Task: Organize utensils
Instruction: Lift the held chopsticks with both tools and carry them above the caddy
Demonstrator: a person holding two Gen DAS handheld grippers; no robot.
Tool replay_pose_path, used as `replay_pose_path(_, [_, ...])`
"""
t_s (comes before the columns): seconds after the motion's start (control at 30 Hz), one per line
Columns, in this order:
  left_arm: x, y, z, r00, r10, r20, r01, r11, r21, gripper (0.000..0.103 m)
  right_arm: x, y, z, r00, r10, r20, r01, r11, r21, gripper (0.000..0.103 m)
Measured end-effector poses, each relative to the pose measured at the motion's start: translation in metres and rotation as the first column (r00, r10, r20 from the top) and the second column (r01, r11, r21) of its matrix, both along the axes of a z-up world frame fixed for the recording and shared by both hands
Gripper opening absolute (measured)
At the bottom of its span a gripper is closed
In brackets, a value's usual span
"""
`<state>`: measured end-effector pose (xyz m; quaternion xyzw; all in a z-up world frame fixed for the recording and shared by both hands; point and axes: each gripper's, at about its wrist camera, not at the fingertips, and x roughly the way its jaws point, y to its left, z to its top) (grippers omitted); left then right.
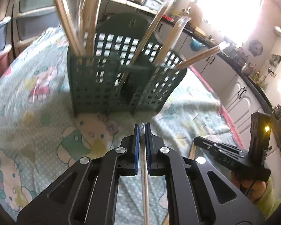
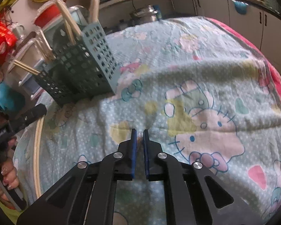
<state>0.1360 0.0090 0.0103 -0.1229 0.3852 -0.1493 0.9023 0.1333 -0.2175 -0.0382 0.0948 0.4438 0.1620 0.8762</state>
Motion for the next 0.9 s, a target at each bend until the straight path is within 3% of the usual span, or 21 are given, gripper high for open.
replay_pose_path(0.33, [-0.001,-0.001,0.056,0.993,-0.016,0.119,0.017,1.000,-0.010,0.003,-0.018,0.007,0.062,0.980,0.074,0.184,-0.087,0.994,0.059,0.004])
replay_pose_path(0.6, [0.002,0.004,0.102,0.975,-0.006,0.221,0.007,1.000,-0.005,0.003,-0.031,0.028,0.127,0.921,0.163,0.353,-0.188,0.981,0.036,0.003])
replay_pose_path(0.9, [0.005,0.004,0.136,0.957,-0.014,0.290,0.015,1.000,-0.001,0.003,-0.030,0.040,0.174,0.870,0.180,0.459,-0.207,0.978,0.009,0.003])
